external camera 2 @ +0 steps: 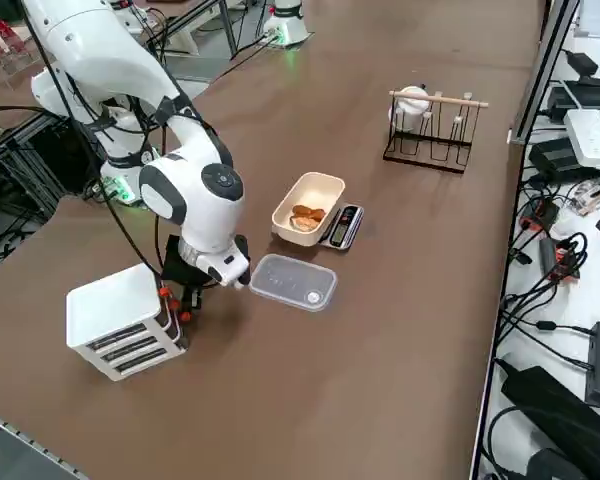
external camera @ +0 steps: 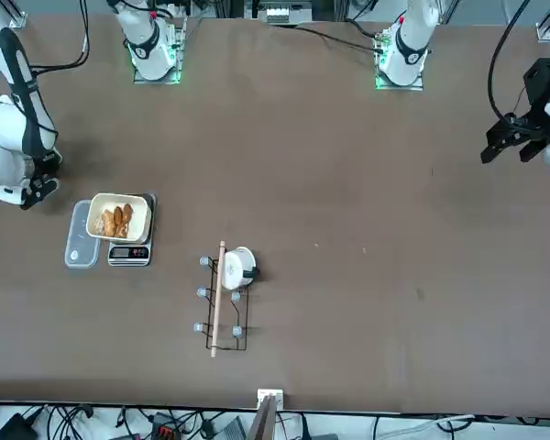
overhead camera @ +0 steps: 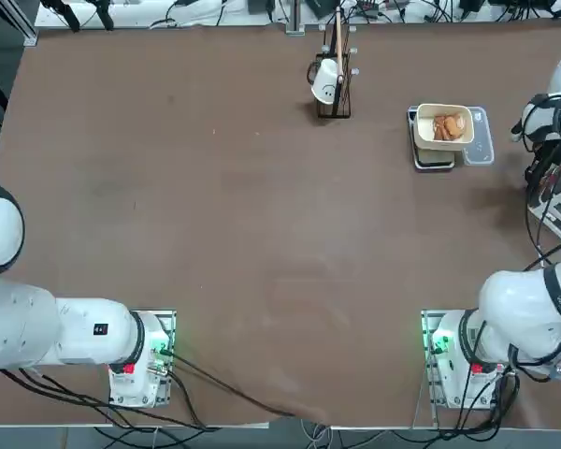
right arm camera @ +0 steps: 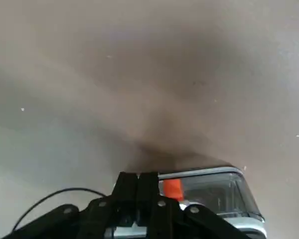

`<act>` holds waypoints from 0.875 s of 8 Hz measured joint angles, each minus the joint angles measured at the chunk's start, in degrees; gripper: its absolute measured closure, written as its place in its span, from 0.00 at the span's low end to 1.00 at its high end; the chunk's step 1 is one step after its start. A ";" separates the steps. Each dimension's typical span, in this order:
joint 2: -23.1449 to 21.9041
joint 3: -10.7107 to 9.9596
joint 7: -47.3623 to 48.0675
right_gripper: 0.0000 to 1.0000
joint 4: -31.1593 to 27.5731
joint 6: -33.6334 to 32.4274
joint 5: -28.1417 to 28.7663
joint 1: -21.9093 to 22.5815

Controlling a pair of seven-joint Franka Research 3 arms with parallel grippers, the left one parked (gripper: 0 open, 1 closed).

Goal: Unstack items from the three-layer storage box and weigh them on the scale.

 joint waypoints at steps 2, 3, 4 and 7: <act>0.01 0.13 0.01 0.97 0.00 0.04 0.01 -0.32; 0.00 0.31 0.01 0.97 0.00 0.09 0.05 -0.63; -0.01 0.36 0.02 0.97 0.00 0.09 0.05 -0.69; -0.21 0.78 0.21 0.97 0.30 -0.93 0.04 -0.73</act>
